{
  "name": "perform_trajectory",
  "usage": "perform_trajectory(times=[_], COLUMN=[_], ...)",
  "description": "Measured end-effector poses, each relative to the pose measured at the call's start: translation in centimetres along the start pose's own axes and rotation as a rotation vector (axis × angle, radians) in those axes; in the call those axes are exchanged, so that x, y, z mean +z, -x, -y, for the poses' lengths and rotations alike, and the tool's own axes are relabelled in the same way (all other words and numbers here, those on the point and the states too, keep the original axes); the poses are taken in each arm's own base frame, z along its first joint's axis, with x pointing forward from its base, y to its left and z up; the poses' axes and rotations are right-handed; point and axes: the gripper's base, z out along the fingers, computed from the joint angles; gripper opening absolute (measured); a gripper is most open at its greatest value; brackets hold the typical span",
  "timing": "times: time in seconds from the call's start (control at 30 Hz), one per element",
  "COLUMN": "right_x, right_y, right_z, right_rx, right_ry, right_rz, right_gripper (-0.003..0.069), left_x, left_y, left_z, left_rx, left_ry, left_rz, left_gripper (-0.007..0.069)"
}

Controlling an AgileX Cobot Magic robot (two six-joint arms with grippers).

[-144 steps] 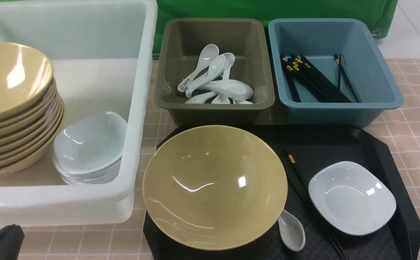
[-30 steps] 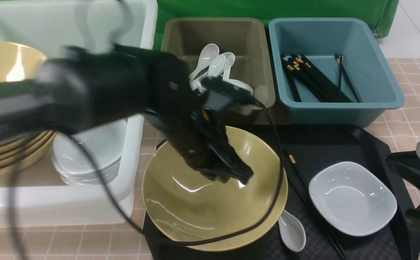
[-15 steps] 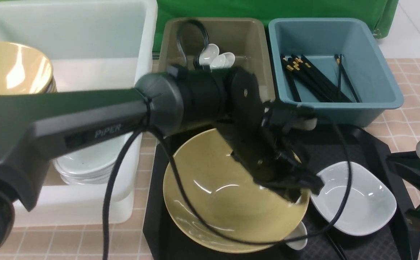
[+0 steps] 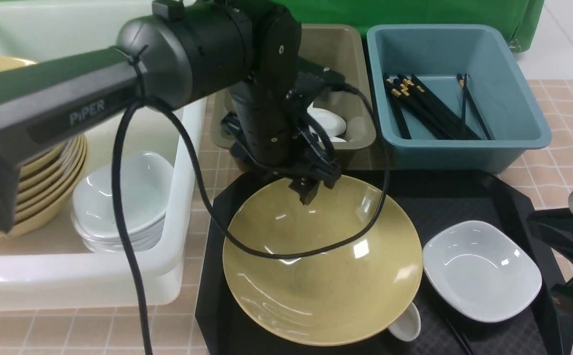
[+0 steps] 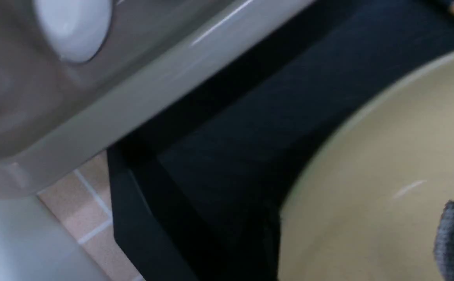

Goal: On brown table put chopsticks spoon bowls plates into blue grey white boxes.
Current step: 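Grasp the large bowl on the tray by its rim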

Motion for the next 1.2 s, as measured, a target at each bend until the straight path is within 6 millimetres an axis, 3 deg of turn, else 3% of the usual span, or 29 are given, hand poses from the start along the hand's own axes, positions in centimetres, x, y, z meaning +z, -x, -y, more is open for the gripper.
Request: perform_trajectory(times=[0.3, 0.43, 0.5, 0.53, 0.57, 0.63, 0.67, 0.7, 0.8, 1.03, 1.07, 1.1, 1.2], right_x=[0.0, 0.0, 0.0, 0.0, 0.0, 0.0, 0.0, 0.0, 0.0, 0.0, 0.0, 0.1, 0.2], right_y=[0.0, 0.1, 0.1, 0.1, 0.1, 0.1, 0.1, 0.1, 0.1, 0.0, 0.0, -0.2, -0.6], right_z=[0.0, 0.0, 0.0, 0.0, 0.0, 0.0, 0.0, 0.0, 0.0, 0.0, 0.0, -0.1, -0.1], right_rx=[0.004, 0.009, 0.009, 0.009, 0.009, 0.009, 0.009, 0.01, 0.01, 0.013, 0.013, 0.014, 0.021], right_ry=[-0.003, -0.004, -0.004, -0.004, -0.004, -0.004, -0.004, -0.004, -0.004, 0.0, 0.0, 0.002, 0.006], right_rz=[0.004, 0.006, 0.006, 0.006, 0.006, 0.006, 0.006, 0.006, 0.006, 0.0, 0.0, -0.006, -0.017], right_gripper=[0.0048, 0.0048, 0.0048, 0.0048, 0.0048, 0.0048, 0.0048, 0.0049, 0.0049, 0.005, 0.005, 0.005, 0.005], left_x=[4.1, 4.5, 4.3, 4.2, 3.5, 2.2, 2.0, 0.3, -2.0, -10.4, -10.8, -13.6, -19.0], left_y=[-0.1, -0.3, -0.5, -0.5, -0.6, -0.6, -0.6, -0.6, -0.6, -2.1, -2.2, -3.1, -5.7], left_z=[0.1, 0.0, -0.1, -0.1, 0.0, 0.2, 0.3, 0.5, 0.5, -0.7, -0.8, -1.8, -4.8], left_rx=[0.002, 0.006, 0.011, 0.013, 0.006, -0.012, -0.014, -0.027, -0.02, -0.027, -0.03, -0.059, -0.154], left_ry=[0.0, 0.005, 0.014, 0.014, 0.0, -0.027, -0.03, -0.054, -0.058, -0.043, -0.042, -0.035, 0.021], left_rz=[-0.101, -0.129, -0.142, -0.146, -0.147, -0.12, -0.115, -0.071, -0.012, 0.21, 0.219, 0.299, 0.459], left_gripper=[0.0532, 0.044, 0.0304, 0.0294, 0.0207, 0.0126, 0.0118, 0.0061, 0.0015, 0.001, 0.001, 0.001, 0.0009])
